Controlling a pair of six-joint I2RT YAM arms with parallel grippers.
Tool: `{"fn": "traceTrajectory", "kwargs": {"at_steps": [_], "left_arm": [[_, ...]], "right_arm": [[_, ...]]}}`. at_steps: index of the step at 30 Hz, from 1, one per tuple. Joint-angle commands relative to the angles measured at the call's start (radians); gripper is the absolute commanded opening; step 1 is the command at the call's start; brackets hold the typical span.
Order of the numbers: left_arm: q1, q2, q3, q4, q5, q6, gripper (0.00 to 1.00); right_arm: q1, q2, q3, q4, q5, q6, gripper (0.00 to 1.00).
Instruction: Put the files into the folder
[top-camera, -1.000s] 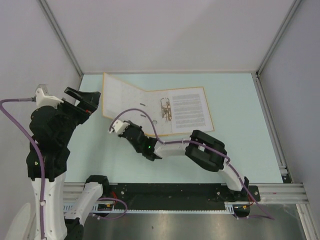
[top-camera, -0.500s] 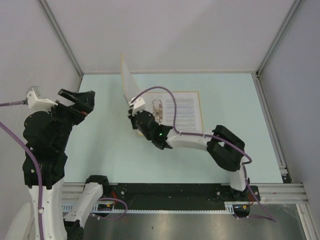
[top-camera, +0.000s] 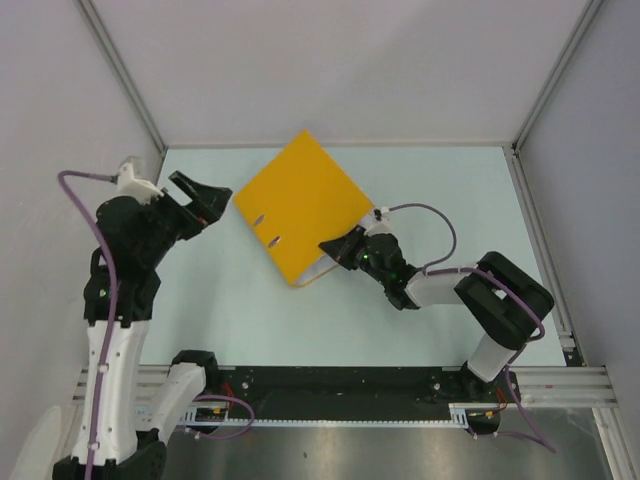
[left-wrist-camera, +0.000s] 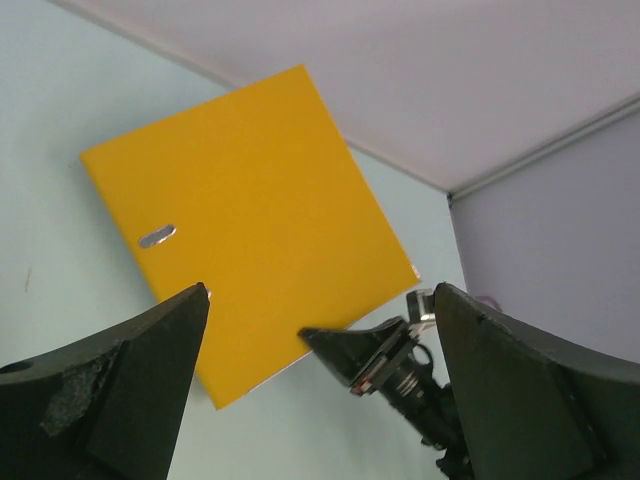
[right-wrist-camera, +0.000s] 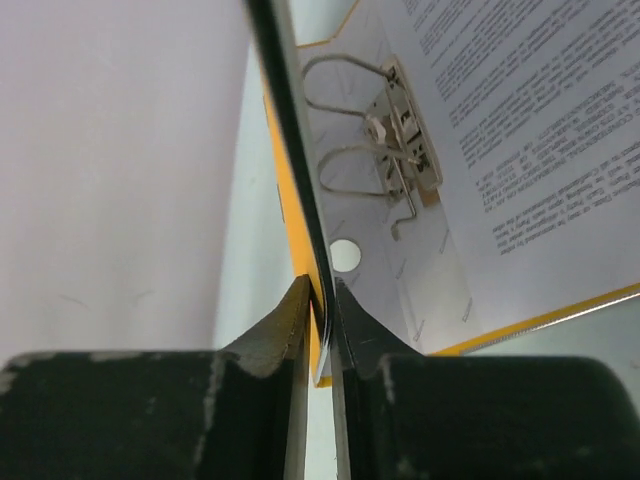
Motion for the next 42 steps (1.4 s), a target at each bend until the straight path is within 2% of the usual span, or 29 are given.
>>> {"fn": "traceTrajectory", "kwargs": {"at_steps": [1, 5, 10, 16, 19, 23, 29, 35, 39, 40, 42], "left_arm": [[-0.003, 0.046, -0.097, 0.102, 0.163, 0.013, 1.0], [-0.008, 0.081, -0.152, 0.131, 0.197, 0.013, 0.99], [-0.029, 0.13, -0.219, 0.159, 0.226, 0.023, 0.99], [-0.067, 0.175, -0.308, 0.202, 0.224, 0.025, 0.99], [-0.08, 0.189, -0.336, 0.225, 0.227, 0.02, 0.99], [-0.1, 0.195, -0.35, 0.245, 0.214, 0.016, 0.99], [-0.107, 0.225, -0.371, 0.258, 0.212, 0.008, 0.99], [-0.121, 0.232, -0.388, 0.283, 0.223, -0.009, 0.99], [-0.13, 0.224, -0.388, 0.271, 0.217, -0.001, 0.99], [-0.13, 0.219, -0.388, 0.271, 0.217, -0.001, 0.99], [-0.13, 0.219, -0.39, 0.272, 0.223, -0.003, 0.99]], "right_arm": [[-0.145, 0.013, -0.135, 0.142, -0.105, 0.188, 0.0], [-0.257, 0.093, -0.15, 0.165, -0.226, 0.242, 0.0], [-0.361, 0.274, -0.15, 0.317, -0.332, 0.349, 0.0], [-0.432, 0.355, -0.15, 0.332, -0.349, 0.322, 0.0], [-0.433, 0.357, -0.155, 0.271, -0.302, 0.272, 0.0], [-0.42, 0.285, -0.164, 0.056, -0.19, 0.167, 0.0], [-0.363, 0.096, -0.162, -0.244, 0.046, 0.077, 0.0], [-0.372, 0.089, -0.163, -0.366, 0.071, 0.133, 0.0], [-0.358, 0.067, -0.163, -0.403, 0.096, 0.109, 0.0], [-0.363, 0.066, -0.163, -0.378, 0.079, 0.086, 0.01], [-0.364, 0.052, -0.162, -0.328, 0.033, 0.049, 0.17]]}}
